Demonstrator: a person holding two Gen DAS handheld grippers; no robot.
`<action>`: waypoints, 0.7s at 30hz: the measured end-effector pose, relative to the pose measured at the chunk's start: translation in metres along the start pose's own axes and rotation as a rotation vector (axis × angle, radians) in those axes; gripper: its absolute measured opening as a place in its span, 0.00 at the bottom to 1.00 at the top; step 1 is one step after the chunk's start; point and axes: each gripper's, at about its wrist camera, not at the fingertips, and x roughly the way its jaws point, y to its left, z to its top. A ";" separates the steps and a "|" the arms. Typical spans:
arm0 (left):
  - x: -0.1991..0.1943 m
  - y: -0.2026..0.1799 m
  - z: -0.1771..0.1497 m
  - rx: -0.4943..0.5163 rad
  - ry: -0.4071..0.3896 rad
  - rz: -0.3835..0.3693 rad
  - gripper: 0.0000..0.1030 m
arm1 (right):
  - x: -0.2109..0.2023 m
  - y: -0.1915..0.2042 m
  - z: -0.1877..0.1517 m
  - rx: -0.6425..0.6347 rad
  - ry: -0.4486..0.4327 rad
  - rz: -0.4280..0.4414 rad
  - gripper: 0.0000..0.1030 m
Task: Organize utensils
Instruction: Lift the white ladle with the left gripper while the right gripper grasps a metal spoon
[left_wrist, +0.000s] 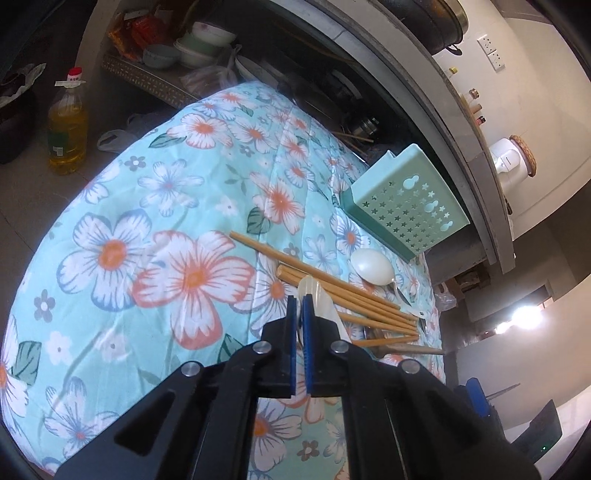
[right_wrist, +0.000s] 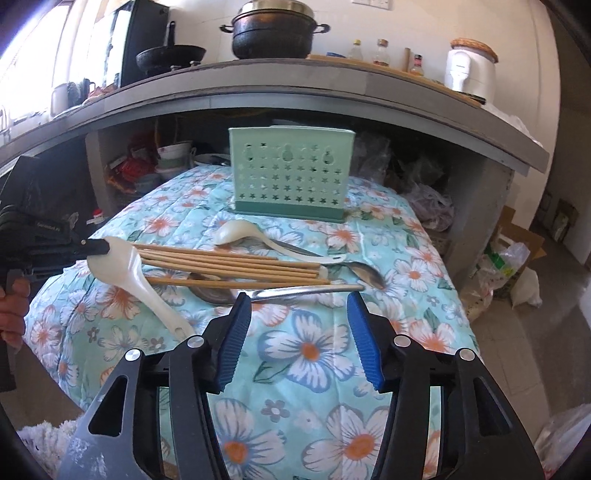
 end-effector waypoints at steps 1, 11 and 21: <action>-0.003 0.003 0.002 0.000 -0.011 0.002 0.02 | 0.003 0.006 0.001 -0.025 0.009 0.031 0.47; -0.027 0.028 0.013 -0.041 -0.041 -0.063 0.02 | 0.063 0.046 0.012 -0.079 0.212 0.308 0.20; -0.035 0.045 0.007 -0.043 -0.027 -0.069 0.02 | 0.100 0.059 0.028 -0.074 0.294 0.349 0.20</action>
